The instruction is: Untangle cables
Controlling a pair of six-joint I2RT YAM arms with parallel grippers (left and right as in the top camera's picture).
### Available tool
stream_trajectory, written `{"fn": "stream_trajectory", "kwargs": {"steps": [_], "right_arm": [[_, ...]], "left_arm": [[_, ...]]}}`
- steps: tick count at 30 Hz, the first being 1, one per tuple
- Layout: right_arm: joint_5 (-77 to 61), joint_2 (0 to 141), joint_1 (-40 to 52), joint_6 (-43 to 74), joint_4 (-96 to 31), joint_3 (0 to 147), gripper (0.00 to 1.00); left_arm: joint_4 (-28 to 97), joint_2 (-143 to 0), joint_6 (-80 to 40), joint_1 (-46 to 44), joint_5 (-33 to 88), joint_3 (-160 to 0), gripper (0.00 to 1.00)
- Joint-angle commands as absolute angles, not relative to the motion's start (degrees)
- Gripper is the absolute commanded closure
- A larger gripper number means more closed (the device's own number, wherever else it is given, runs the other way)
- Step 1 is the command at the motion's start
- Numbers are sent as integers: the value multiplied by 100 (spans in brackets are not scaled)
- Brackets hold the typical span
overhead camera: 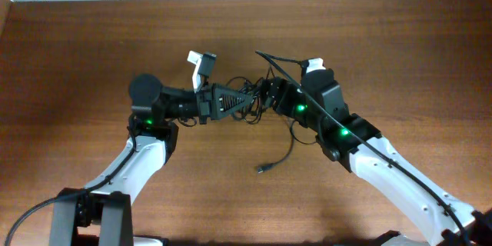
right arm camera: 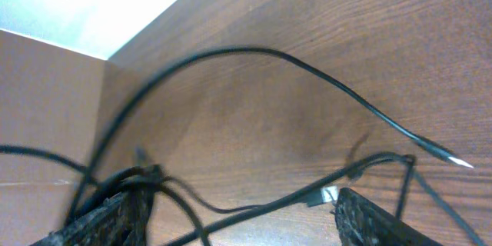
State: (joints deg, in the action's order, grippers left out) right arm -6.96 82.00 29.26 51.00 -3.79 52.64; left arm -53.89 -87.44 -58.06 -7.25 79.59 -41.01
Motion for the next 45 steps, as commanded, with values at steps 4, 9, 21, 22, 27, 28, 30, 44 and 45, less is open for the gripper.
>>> {"fn": "stream_trajectory", "kwargs": {"steps": [4, 9, 21, 22, 27, 28, 30, 44, 45], "right_arm": [[97, 8438, 2864, 4821, -49, 5280, 16], [314, 8438, 1968, 4829, -731, 5280, 16], [-652, 7491, 392, 4322, -2263, 5280, 15], [-454, 7336, 311, 4322, -2443, 5280, 14], [-607, 6652, 154, 3701, -3079, 5280, 12], [-1385, 6523, 154, 3339, -3107, 5280, 12], [-2685, 6436, 154, 3170, -3157, 5280, 16], [-3581, 6606, 1850, 3557, -2862, 5280, 28], [-3376, 6617, 1879, 3544, -2818, 5280, 27]], "left_arm": [[-7161, -8667, -7675, -749, 8477, -4139, 100], [-7675, -8667, -7887, -718, 8527, -4139, 100], [-8077, -8667, -7229, 233, 8573, -4139, 100], [-8075, -8667, -7150, 329, 8591, -4139, 100], [-8064, -8667, -7065, 432, 8490, -4139, 100], [-8027, -8667, -7065, 336, 8409, -4139, 100], [-8029, -8667, -7063, 163, 8326, -4139, 100], [-8034, -8667, -5627, -541, 8761, -4139, 100], [-8034, -8667, -5509, -554, 8941, -4139, 100]]}}
